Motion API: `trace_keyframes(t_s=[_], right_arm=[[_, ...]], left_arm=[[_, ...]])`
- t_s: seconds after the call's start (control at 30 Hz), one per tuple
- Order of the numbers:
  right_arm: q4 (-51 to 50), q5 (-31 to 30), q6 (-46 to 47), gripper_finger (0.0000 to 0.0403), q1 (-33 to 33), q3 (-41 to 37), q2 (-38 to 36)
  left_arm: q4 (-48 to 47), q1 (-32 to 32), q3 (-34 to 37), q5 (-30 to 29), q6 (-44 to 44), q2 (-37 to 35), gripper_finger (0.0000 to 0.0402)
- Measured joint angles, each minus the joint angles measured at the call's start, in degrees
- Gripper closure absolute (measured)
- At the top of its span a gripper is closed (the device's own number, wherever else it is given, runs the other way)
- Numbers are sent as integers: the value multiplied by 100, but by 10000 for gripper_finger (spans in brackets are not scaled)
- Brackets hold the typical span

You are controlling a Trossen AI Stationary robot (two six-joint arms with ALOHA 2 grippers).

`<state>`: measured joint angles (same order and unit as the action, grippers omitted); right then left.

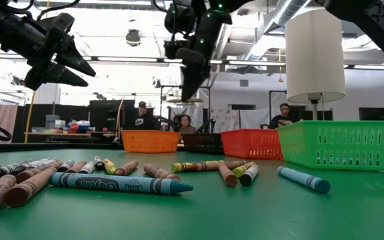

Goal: Sort crayons
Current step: Put the yellow crayon into the red bin

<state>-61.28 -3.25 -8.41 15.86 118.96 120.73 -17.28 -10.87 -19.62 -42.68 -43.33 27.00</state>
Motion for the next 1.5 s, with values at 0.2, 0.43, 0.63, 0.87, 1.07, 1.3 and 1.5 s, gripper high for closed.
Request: trace_keyframes(t_s=[0.2, 0.43, 0.63, 0.87, 1.07, 1.3, 1.5], right_arm=[[-334, 4, -38, 400, 321, 0, -125], [-1217, 4, 213, 400, 650, -9, -642], [-1672, 9, 430, 400, 490, -9, -1311], [-2127, -361, 1001, 400, 46, -20, -2099], [-2679, -895, 1721, 400, -457, -22, -2549], [-2869, -1060, 2640, 400, -1253, -372, -2987], [-2853, -1533, 3815, 400, -1991, -1333, -3612]], left_arm=[[-14, 0, 0, 16, 1, 0, 221], [-67, 0, 0, 39, 0, 0, 221], [-177, 0, 0, 35, 0, 1, 221], [-177, 1, 0, 32, -2, 0, 221], [-175, 0, 0, 38, -67, 0, 221], [-175, -1, 0, 131, -72, 0, 221], [-175, -1, 0, 131, -70, 0, 221]])
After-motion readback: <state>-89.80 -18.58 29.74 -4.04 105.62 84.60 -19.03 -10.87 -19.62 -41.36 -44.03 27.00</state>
